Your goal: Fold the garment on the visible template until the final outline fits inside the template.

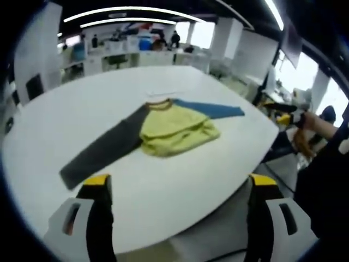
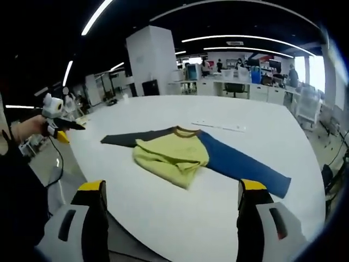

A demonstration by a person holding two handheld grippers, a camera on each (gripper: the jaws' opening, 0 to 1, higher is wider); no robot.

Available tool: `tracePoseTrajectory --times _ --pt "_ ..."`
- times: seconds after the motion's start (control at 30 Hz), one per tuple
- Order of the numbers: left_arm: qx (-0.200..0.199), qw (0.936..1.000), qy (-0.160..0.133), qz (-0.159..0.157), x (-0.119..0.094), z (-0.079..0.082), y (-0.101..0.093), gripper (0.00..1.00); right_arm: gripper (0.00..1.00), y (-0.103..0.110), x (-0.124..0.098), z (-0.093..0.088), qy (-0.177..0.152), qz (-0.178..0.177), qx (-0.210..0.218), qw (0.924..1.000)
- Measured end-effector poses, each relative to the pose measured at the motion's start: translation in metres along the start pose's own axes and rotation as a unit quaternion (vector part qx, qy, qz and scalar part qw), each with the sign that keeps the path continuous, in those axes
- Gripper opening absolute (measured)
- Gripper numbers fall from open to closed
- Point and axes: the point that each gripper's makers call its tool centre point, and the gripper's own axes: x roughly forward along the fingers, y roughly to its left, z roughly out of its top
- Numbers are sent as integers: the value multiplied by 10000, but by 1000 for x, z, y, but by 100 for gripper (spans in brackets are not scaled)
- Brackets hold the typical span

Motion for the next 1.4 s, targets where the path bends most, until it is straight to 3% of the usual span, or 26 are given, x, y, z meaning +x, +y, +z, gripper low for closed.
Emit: tracePoseTrajectory --times 0.57,1.03,1.4 --pt "38 10000 71 -18 4 -1 3 99 98 0 6 -3 106 11 17 9999" --pt "-28 10000 17 -24 12 5 7 94 87 -2 13 -7 213 46 94 9997" --pt "14 10000 76 -50 30 11 9 88 77 1 30 -4 189 201 184 9994"
